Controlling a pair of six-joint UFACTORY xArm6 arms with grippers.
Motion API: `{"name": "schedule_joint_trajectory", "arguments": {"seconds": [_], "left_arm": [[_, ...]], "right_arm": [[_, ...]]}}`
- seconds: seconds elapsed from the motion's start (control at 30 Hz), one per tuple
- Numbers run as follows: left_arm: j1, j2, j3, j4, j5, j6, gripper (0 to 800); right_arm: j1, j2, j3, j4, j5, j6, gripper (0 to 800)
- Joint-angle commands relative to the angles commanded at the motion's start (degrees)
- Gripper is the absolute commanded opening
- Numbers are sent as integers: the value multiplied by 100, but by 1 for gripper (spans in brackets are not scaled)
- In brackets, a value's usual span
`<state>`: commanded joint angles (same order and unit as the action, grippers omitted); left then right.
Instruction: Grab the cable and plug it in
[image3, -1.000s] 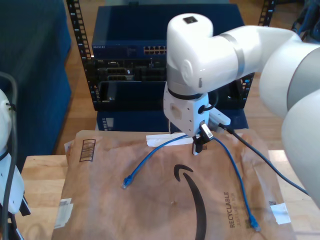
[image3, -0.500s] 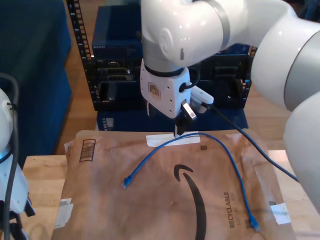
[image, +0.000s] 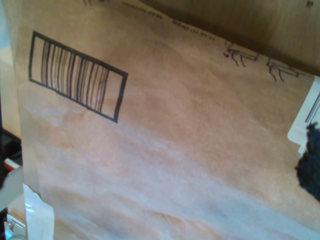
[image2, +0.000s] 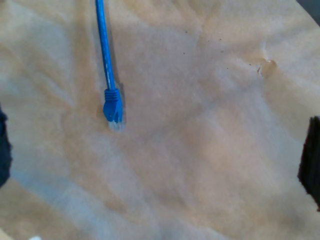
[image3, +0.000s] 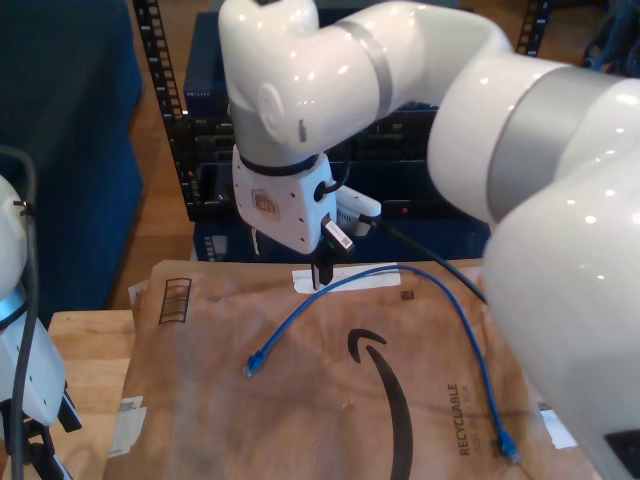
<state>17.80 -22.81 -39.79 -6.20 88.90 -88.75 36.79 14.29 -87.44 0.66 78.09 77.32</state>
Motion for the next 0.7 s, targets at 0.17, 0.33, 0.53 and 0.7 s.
{"name": "schedule_joint_trajectory", "arguments": {"seconds": [0.17, 0.33, 0.53, 0.7], "left_arm": [[0, 26, 0, 0, -9, 0, 800], [0, 44, 0, 0, -9, 0, 800], [9, 79, 0, 0, -9, 0, 800], [9, 97, 0, 0, -18, 0, 800]], "right_arm": [[105, 149, -79, -26, -18, -747, 796], [185, 431, -176, -26, -26, -844, 796], [273, 695, -141, -9, -202, -229, 797], [273, 800, -97, 9, -519, 123, 798]]}}
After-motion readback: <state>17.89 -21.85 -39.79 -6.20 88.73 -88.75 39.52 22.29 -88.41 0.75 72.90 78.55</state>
